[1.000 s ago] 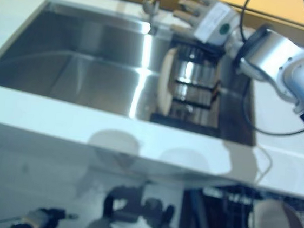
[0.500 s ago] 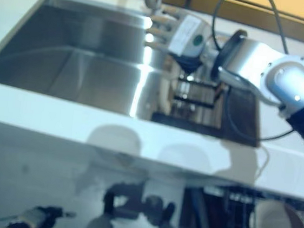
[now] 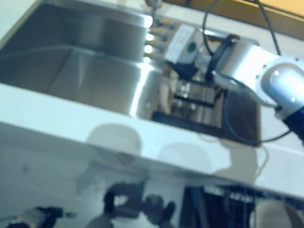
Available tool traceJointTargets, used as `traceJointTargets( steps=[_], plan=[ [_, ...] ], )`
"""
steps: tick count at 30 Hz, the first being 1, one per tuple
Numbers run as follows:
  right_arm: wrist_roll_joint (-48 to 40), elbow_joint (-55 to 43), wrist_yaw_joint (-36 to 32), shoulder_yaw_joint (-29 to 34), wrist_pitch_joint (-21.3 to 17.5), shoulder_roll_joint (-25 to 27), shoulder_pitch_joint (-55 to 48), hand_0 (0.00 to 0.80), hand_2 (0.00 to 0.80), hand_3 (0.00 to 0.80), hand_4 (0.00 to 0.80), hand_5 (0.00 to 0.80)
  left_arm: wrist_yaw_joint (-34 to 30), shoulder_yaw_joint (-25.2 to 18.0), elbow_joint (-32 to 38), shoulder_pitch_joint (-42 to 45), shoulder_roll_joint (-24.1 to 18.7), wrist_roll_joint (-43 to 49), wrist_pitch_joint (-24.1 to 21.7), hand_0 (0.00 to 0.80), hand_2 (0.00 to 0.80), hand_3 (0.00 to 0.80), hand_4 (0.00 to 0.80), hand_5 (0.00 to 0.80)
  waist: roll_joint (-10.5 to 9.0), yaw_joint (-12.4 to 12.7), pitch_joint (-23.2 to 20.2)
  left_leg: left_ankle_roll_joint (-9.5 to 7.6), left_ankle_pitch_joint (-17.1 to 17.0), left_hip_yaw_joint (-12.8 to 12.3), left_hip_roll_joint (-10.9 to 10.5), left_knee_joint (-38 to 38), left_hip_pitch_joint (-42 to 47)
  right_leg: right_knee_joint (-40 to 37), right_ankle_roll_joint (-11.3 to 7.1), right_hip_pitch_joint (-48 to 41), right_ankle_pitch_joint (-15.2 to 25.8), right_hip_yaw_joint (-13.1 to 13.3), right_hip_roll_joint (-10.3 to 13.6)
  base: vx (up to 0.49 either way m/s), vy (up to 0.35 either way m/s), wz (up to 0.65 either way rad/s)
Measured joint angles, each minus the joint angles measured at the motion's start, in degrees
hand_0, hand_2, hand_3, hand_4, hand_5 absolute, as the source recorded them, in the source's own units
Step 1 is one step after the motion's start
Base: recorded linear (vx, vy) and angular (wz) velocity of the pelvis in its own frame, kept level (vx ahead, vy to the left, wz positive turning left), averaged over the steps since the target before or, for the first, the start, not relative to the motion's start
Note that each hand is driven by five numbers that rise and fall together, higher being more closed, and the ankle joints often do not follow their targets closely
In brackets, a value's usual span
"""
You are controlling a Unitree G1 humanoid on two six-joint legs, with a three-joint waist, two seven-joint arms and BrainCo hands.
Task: Take plates into dishwasher
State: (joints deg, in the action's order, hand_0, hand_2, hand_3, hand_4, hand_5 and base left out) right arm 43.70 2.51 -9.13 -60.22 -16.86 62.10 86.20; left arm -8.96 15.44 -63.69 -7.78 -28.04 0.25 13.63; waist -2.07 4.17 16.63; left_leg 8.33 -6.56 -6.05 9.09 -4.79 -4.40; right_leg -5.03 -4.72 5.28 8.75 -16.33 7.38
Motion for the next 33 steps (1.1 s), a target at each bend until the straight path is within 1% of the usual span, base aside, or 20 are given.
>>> traceJointTargets(
  steps=[7,12,13,14,15,16,24,29,33],
  plan=[
    [0.7,1.7,-0.4,-1.2,-1.4,-0.7,-1.2,0.000,0.000,0.000,0.000,0.000,-0.2,0.0,-0.1,0.0,0.0,0.0,-0.6,0.000,0.000,0.000,0.000,0.000,0.39,0.1,0.8,-0.01,0.0,0.0,0.0,0.0,-0.1,0.0,0.00,0.0,0.0,0.0,0.0,0.000,0.000,0.00],
    [2.3,4.0,-0.4,-1.2,-1.6,-1.0,-2.6,0.000,0.000,0.000,0.000,0.000,-0.6,0.0,-0.3,0.0,0.0,0.0,-0.5,0.000,0.000,0.000,0.000,0.000,0.61,0.2,1.2,-0.01,0.0,0.1,-0.1,0.0,-0.2,0.0,0.00,0.2,0.0,-0.1,0.1,0.000,0.000,0.00],
    [2.9,4.2,-0.3,-1.2,-1.6,-1.3,-2.7,0.125,0.125,0.125,0.125,0.125,-0.7,0.0,-0.3,0.0,0.0,0.0,-0.5,0.000,0.000,0.000,0.000,0.000,0.72,0.1,1.3,-0.01,0.0,0.1,-0.1,0.0,-0.3,0.0,0.00,0.2,0.0,-0.1,0.1,0.000,0.000,0.00],
    [3.2,4.7,-0.4,-1.2,-1.6,-1.6,-2.7,0.395,0.395,0.395,0.395,0.395,-0.7,0.0,-0.3,0.0,0.0,0.0,-0.5,0.000,0.000,0.000,0.000,0.000,0.90,0.2,1.4,-0.01,0.0,0.1,-0.1,0.0,-0.3,0.0,0.00,0.2,0.0,-0.1,0.1,0.000,0.000,0.00],
    [3.6,5.1,-0.3,-1.2,-1.6,-2.0,-2.7,0.562,0.562,0.562,0.562,0.562,-0.7,0.0,-0.3,0.0,0.0,0.0,-0.5,0.000,0.000,0.000,0.000,0.000,1.05,0.2,1.5,-0.01,0.0,0.1,-0.1,0.0,-0.3,0.0,0.00,0.2,0.0,-0.1,0.1,0.000,0.000,0.00],
    [4.2,5.5,-0.3,-1.2,-1.6,-2.3,-2.7,0.800,0.800,0.800,0.800,0.800,-0.7,-0.1,-0.3,0.0,0.0,0.0,-0.5,0.000,0.000,0.000,0.000,0.000,1.22,0.2,1.6,-0.01,0.0,0.1,-0.1,0.0,-0.3,0.0,-0.01,0.3,0.0,-0.1,0.1,0.000,0.000,0.00],
    [8.9,6.0,1.4,-1.1,-1.4,-2.6,-2.7,0.800,0.800,0.800,0.800,0.800,-0.7,-0.1,-0.3,-0.1,-0.1,0.0,-0.5,0.000,0.000,0.000,0.000,0.000,1.50,0.4,1.9,-0.01,-0.1,0.1,-0.1,0.0,-1.2,0.1,-0.03,1.1,0.0,-0.2,0.1,0.000,0.000,0.00],
    [11.9,9.3,2.6,-1.0,-0.5,-2.5,-2.8,0.800,0.800,0.800,0.800,0.800,-0.7,-0.1,-0.3,-0.2,-0.1,0.0,-0.5,0.000,0.000,0.000,0.000,0.000,1.45,0.5,2.1,0.00,-0.1,0.1,-0.1,0.0,-1.2,0.1,-0.05,1.1,0.0,-0.2,0.1,0.000,0.000,0.00],
    [13.6,12.6,5.0,-1.0,0.8,-2.5,-2.8,0.800,0.800,0.800,0.800,0.800,-0.7,-0.5,-0.3,-0.2,-0.1,0.0,-0.5,0.000,0.000,0.000,0.000,0.000,1.47,0.7,2.4,0.00,-0.1,0.1,-0.1,0.0,-1.2,0.1,-0.03,1.1,0.0,-0.2,0.1,0.000,0.000,0.00]
  ],
)
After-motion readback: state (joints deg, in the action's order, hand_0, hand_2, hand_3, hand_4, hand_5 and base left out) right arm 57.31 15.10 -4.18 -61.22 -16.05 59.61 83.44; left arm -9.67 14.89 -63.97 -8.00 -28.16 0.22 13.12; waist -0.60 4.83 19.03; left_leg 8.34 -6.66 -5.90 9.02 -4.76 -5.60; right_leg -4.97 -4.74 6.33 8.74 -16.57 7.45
